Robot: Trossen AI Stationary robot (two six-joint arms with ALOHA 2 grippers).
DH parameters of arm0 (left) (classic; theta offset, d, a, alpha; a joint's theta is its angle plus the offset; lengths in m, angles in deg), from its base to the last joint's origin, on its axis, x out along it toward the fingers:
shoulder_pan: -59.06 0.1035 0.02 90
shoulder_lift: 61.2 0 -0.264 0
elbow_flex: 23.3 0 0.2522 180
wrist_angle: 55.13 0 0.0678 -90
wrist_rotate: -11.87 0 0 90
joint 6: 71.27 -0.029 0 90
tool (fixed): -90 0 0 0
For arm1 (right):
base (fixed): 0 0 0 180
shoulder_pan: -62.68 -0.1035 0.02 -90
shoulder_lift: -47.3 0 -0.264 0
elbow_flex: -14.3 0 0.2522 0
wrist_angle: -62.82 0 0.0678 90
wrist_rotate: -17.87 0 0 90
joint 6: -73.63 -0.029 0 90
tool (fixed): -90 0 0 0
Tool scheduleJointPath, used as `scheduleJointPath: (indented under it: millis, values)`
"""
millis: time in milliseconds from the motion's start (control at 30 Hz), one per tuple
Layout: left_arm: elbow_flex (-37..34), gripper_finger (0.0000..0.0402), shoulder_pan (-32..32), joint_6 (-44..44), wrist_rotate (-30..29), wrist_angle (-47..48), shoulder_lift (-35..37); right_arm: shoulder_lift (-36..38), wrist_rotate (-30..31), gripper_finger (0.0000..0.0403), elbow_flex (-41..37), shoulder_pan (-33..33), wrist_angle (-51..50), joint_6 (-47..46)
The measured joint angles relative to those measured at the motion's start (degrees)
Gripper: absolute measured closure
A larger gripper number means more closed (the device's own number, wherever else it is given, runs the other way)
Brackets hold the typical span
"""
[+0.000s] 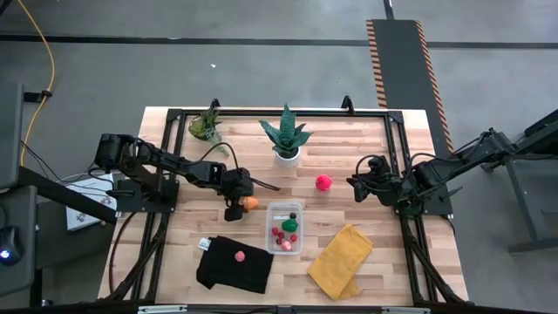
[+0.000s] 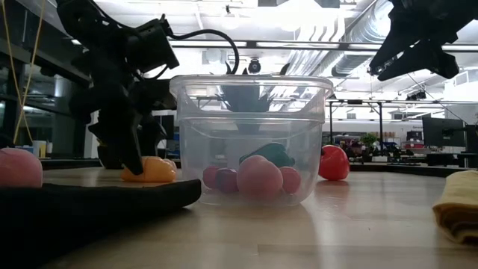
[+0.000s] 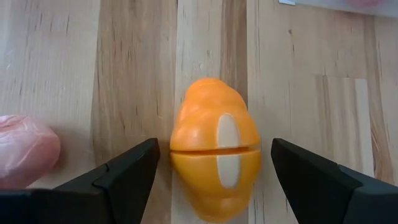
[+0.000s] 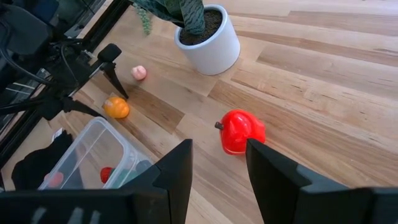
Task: Pick and placing Produce into tupperware
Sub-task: Put the croissant into the transparent container
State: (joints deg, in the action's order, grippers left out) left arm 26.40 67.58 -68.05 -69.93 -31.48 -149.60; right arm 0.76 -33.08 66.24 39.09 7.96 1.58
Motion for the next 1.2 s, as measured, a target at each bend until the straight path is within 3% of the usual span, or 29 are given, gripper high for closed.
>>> scheduleJointPath:
  millis: [233, 667, 1000, 1200]
  values:
    - [0.0, 0.0107, 0.0, 0.0, -0.3, 0.0, 0.0, 0.0, 0.0, 0.0261, 0.0, 0.0, -0.2, 0.0]
    - [0.0, 0.0195, 0.1, 0.0, -0.1, 0.0, 0.0, 0.0, 0.0, 0.0261, 0.0, 0.0, -0.2, 0.0]
    - [0.0, 0.0176, 0.1, 0.9, -0.1, 0.0, 0.0, 0.0, 0.0, 0.0261, 0.0, 0.0, -0.2, 0.0]
    - [0.0, 0.0191, 0.1, 1.7, 0.1, 0.2, 0.2, 0.0, 0.0, 0.0261, 0.0, 0.0, -0.2, 0.0]
